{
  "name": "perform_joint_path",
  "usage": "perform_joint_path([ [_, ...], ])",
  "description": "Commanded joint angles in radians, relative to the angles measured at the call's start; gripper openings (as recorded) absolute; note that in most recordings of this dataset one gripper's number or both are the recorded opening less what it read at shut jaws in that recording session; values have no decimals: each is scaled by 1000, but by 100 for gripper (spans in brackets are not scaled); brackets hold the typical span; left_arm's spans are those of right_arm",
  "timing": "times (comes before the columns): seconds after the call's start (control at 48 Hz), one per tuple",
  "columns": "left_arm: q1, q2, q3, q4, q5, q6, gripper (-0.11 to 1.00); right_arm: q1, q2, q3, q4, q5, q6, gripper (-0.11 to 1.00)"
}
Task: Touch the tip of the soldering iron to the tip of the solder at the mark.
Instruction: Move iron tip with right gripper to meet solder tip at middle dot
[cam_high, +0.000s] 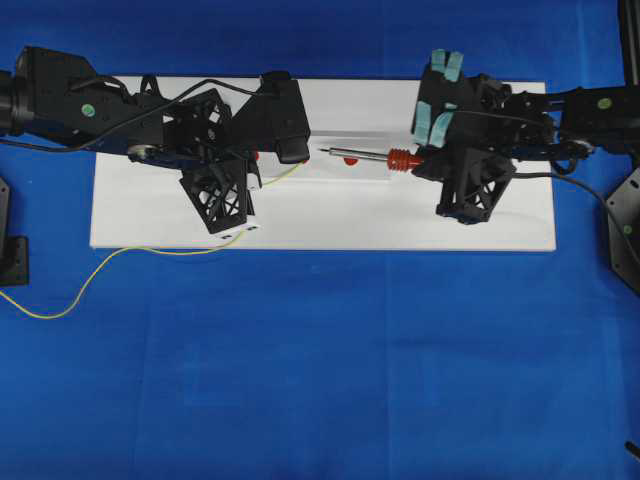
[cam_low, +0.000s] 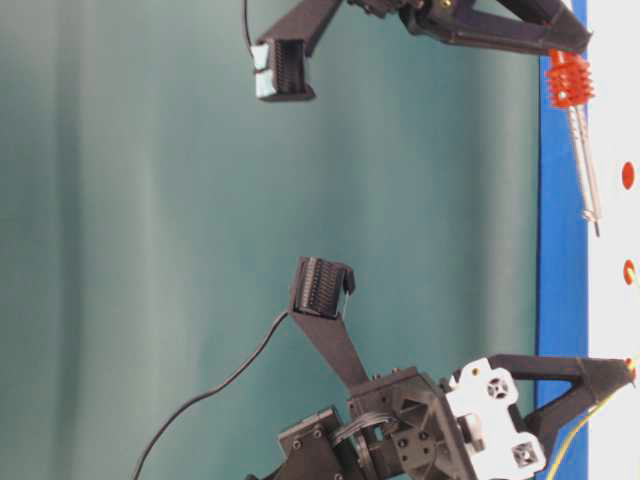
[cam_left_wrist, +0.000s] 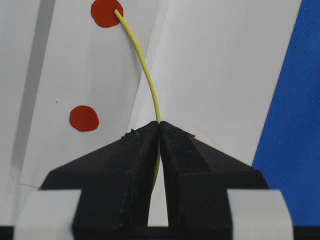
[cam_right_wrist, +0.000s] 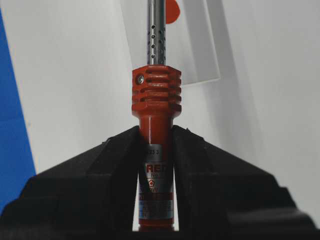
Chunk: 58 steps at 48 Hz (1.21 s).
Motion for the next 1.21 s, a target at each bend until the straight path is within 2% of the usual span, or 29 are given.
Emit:
perform_joint_path([
  [0.0, 0, -23, -8, 2, -5, 2, 2, 2, 9, -40, -2, -14, 2, 6],
  [0.271, 0, -21, -11, 2, -5, 2, 2, 9, 61, -78, -2, -12, 2, 6],
  [1.188, 6, -20, -17, 2, 5, -2, 2, 18, 77, -78, -2, -9, 3, 6],
])
